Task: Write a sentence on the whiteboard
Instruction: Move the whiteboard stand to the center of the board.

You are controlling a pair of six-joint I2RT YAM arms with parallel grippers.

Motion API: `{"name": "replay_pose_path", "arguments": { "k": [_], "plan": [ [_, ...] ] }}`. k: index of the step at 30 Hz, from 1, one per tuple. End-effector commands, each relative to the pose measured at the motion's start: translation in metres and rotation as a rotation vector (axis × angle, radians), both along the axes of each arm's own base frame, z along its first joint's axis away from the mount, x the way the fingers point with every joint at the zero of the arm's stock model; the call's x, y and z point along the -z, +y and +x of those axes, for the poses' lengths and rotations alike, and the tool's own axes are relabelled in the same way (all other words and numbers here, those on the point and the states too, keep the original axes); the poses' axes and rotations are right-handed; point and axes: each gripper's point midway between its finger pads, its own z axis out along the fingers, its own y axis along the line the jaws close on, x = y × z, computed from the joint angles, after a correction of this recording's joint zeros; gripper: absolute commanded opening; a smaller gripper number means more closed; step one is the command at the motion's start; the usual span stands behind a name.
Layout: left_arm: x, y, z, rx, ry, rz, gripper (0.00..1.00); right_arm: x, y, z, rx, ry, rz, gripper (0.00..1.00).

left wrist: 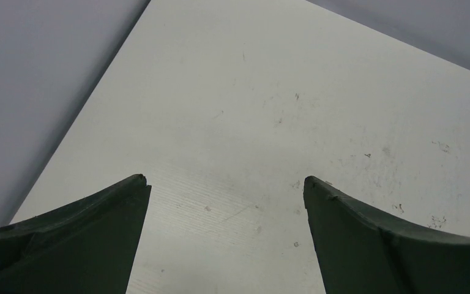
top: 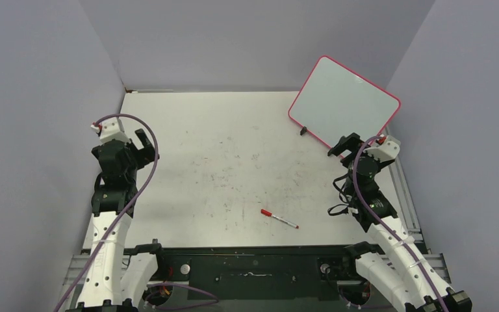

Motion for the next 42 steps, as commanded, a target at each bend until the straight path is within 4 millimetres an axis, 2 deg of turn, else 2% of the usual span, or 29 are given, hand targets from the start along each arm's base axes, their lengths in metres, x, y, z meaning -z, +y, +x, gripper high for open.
{"name": "replay_pose_path", "arguments": {
  "k": [1, 9, 11, 14, 18, 20, 24, 26, 28, 30, 33, 38, 42],
  "plan": [
    [-0.022, 0.003, 0.004, -0.022, -0.050, -0.018, 0.96, -0.024, 0.005, 0.003, -0.023, -0.059, 0.028, 0.90],
    [-0.017, 0.002, 0.006, -0.023, -0.046, -0.032, 0.96, -0.018, 0.015, 0.007, -0.074, -0.045, 0.045, 0.90],
    [-0.012, -0.004, 0.008, 0.029, -0.032, -0.010, 0.96, -0.015, 0.021, 0.010, -0.105, -0.036, 0.046, 0.90],
    [-0.017, -0.018, 0.019, 0.117, -0.047, -0.020, 0.96, -0.008, 0.032, 0.015, -0.154, -0.007, 0.047, 0.90],
    [-0.042, -0.042, 0.042, 0.205, -0.036, -0.040, 0.96, 0.010, 0.046, 0.026, -0.212, 0.074, 0.054, 0.91],
    [-0.068, -0.068, 0.054, 0.272, -0.051, -0.004, 0.96, 0.021, 0.053, 0.032, -0.232, 0.120, 0.070, 0.93],
    [-0.091, -0.110, 0.075, 0.403, -0.089, 0.008, 0.96, 0.049, 0.063, 0.044, -0.266, 0.221, 0.136, 0.98],
    [-0.090, -0.120, 0.083, 0.453, -0.106, -0.003, 0.96, 0.065, 0.061, 0.051, -0.271, 0.260, 0.175, 0.97],
    [-0.077, -0.130, 0.086, 0.510, -0.107, -0.008, 0.96, 0.074, 0.055, 0.061, -0.263, 0.269, 0.201, 0.93],
    [-0.059, -0.133, 0.085, 0.528, -0.091, -0.025, 0.96, 0.086, 0.051, 0.068, -0.248, 0.302, 0.210, 0.89],
    [-0.042, -0.137, 0.085, 0.542, -0.064, -0.050, 0.96, 0.102, 0.046, 0.076, -0.213, 0.334, 0.197, 0.86],
    [-0.030, -0.137, 0.090, 0.540, -0.021, -0.065, 0.96, 0.127, 0.038, 0.086, -0.150, 0.370, 0.194, 0.78],
    [-0.034, -0.134, 0.087, 0.530, -0.039, -0.067, 0.96, 0.135, 0.027, 0.093, -0.072, 0.356, 0.192, 0.72]
  ]
}}
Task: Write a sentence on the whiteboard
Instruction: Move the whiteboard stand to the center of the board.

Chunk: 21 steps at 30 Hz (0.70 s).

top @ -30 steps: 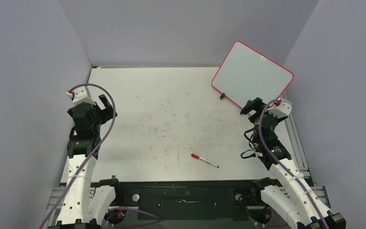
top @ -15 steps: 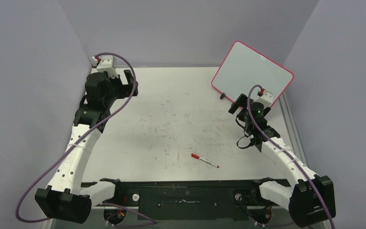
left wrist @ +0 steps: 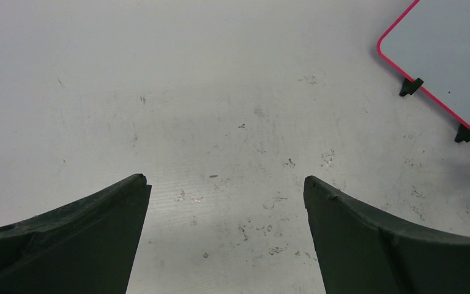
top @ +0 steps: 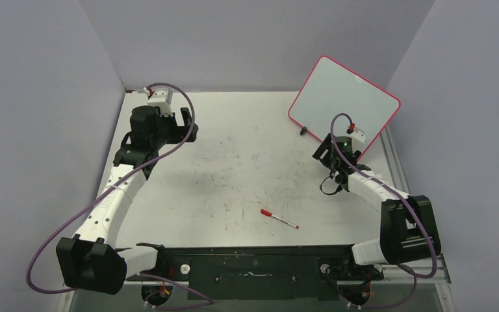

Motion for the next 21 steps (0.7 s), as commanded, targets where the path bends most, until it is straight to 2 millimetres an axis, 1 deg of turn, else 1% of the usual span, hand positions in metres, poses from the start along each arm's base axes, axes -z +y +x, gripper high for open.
{"name": "replay_pose_path", "arguments": {
  "k": [1, 5, 8, 10, 13, 15, 21],
  "plan": [
    [-0.032, 0.000, 0.003, 0.000, -0.106, -0.036, 0.96, -0.026, -0.013, 0.030, 0.115, -0.135, -0.001, 0.70],
    [-0.036, 0.006, 0.003, -0.014, -0.114, -0.041, 0.96, -0.010, -0.019, 0.037, 0.162, -0.127, -0.010, 0.64],
    [-0.038, 0.011, 0.005, -0.024, -0.117, -0.071, 0.96, 0.003, -0.022, 0.042, 0.192, -0.108, -0.020, 0.60],
    [-0.039, 0.014, 0.005, -0.032, -0.116, -0.098, 0.96, 0.010, -0.022, 0.044, 0.203, -0.101, -0.019, 0.56],
    [-0.042, 0.020, 0.006, -0.046, -0.123, -0.116, 0.96, 0.014, -0.023, 0.047, 0.211, -0.111, -0.020, 0.56],
    [-0.042, 0.023, 0.006, -0.052, -0.126, -0.125, 0.96, 0.016, -0.023, 0.052, 0.202, -0.106, -0.035, 0.55],
    [-0.043, 0.023, 0.006, -0.048, -0.120, -0.139, 0.96, 0.024, -0.030, 0.057, 0.231, -0.090, -0.068, 0.54]
  ]
}}
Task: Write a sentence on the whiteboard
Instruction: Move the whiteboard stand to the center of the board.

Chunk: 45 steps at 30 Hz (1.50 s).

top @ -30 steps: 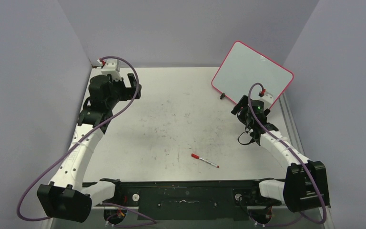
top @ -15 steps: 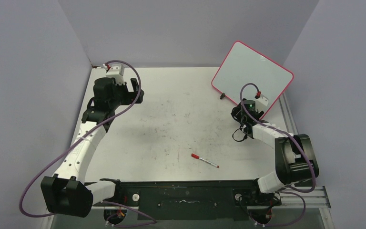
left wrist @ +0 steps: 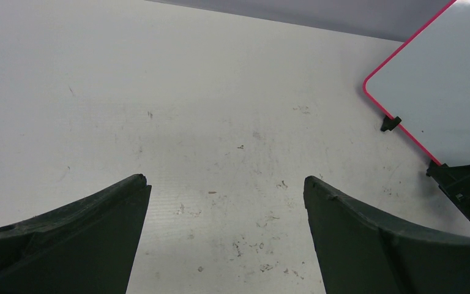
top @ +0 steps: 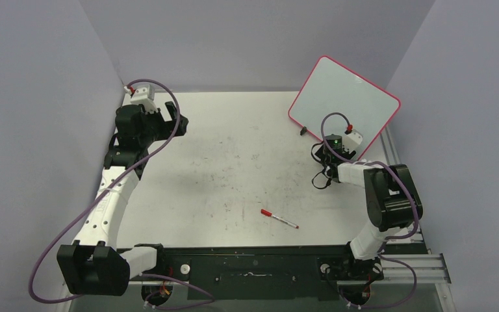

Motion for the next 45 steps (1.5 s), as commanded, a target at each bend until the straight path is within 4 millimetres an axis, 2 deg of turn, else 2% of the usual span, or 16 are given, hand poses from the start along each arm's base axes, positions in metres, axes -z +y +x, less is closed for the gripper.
{"name": "replay_pose_path", "arguments": {
  "k": [1, 12, 23, 29, 34, 45],
  "plan": [
    [-0.023, -0.003, 0.000, 0.018, -0.077, -0.032, 0.96, -0.020, -0.008, 0.023, 0.051, -0.089, -0.024, 0.54],
    [-0.021, -0.002, 0.000, 0.018, -0.071, -0.036, 0.96, -0.012, -0.010, 0.036, 0.090, -0.082, -0.025, 0.45],
    [-0.018, -0.003, 0.002, 0.022, -0.060, -0.039, 0.96, 0.000, -0.017, 0.032, 0.116, -0.056, -0.048, 0.38],
    [-0.016, -0.005, 0.003, 0.029, -0.051, -0.044, 0.96, 0.004, -0.016, 0.032, 0.105, -0.044, -0.056, 0.22],
    [-0.014, -0.005, 0.004, 0.030, -0.047, -0.042, 0.96, 0.006, -0.010, 0.033, 0.074, -0.037, -0.042, 0.06],
    [-0.012, -0.007, 0.004, 0.041, -0.043, -0.046, 0.96, 0.002, 0.020, 0.030, -0.136, -0.038, -0.017, 0.05]
  ]
}}
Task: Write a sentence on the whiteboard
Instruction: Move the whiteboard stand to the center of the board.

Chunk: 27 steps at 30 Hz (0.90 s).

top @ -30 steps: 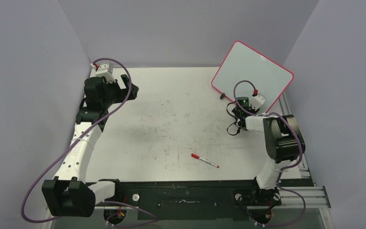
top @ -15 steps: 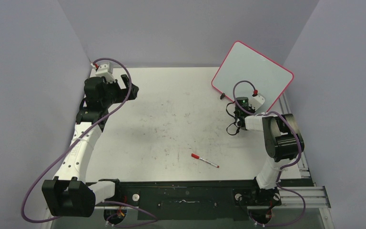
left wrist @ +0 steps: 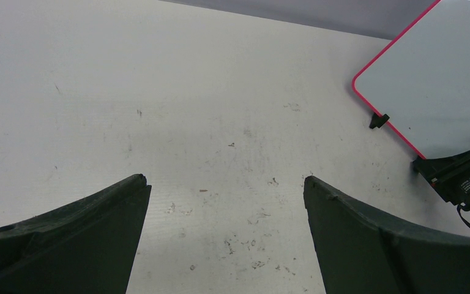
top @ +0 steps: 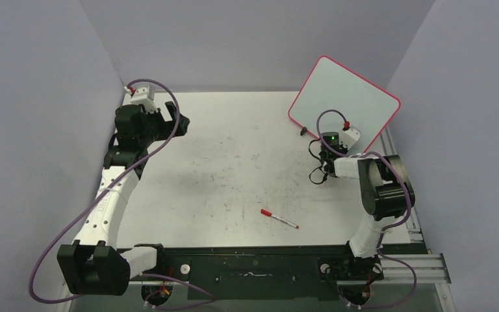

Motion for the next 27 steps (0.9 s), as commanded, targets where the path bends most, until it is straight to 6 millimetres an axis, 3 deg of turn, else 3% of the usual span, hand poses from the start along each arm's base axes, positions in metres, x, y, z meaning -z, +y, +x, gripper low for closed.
{"name": "replay_pose_path", "arguments": {
  "k": [1, 20, 27],
  "plan": [
    [-0.011, -0.002, 0.006, 0.013, -0.048, -0.014, 0.96, -0.010, 0.030, 0.007, -0.161, -0.048, 0.066, 0.05],
    [-0.003, -0.009, 0.007, 0.032, -0.030, -0.001, 0.96, 0.004, 0.109, -0.028, -0.399, -0.027, 0.153, 0.05],
    [-0.002, -0.013, 0.006, 0.044, -0.028, 0.004, 0.96, 0.004, 0.124, -0.049, -0.474, 0.003, 0.125, 0.05]
  ]
}}
